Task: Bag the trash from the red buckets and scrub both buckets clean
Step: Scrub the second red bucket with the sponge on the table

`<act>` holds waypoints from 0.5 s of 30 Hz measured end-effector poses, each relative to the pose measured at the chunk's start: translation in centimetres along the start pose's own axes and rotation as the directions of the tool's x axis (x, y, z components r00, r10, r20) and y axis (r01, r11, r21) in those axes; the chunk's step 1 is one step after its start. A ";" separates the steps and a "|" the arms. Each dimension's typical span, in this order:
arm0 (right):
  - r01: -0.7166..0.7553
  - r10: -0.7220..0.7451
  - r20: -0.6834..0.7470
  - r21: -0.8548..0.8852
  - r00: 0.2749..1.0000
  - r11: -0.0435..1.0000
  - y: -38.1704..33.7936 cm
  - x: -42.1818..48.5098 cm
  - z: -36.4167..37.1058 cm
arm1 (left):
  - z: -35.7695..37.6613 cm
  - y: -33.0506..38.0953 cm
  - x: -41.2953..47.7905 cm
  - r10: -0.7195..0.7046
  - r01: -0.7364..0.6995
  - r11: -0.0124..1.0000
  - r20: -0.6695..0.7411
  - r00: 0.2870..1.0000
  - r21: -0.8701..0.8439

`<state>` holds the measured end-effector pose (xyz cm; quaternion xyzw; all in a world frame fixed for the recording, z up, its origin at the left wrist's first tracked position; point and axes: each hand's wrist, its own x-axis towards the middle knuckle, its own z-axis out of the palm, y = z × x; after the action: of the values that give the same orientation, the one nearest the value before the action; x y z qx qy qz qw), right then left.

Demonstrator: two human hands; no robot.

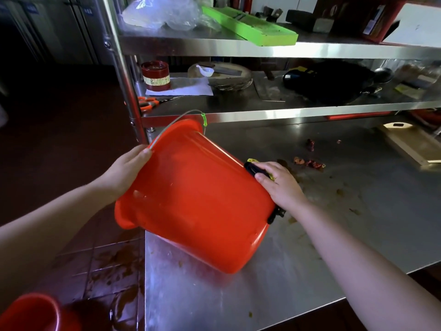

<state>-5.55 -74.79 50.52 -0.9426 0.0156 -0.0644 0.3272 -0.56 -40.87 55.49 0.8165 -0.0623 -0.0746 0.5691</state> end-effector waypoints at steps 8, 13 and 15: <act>-0.029 0.030 -0.074 0.006 0.997 1.000 -0.5 -0.7 0.0 | 1.4 0.7 1.2 0.041 0.006 0.954 -0.152 0.987 0.298; 0.344 -0.428 -0.171 -0.370 0.888 0.863 -1.7 -7.8 1.5 | 2.4 1.7 2.1 0.051 -0.004 0.928 -0.118 0.992 0.372; 0.486 -0.576 -0.073 -0.456 0.814 0.745 -1.2 -8.7 1.4 | 2.7 2.1 2.3 0.034 0.002 0.933 -0.095 0.995 0.359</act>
<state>-14.01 -72.35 49.19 -0.9425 -0.2070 -0.2489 0.0823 1.09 -44.52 56.40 0.9088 -0.0531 -0.0167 0.4135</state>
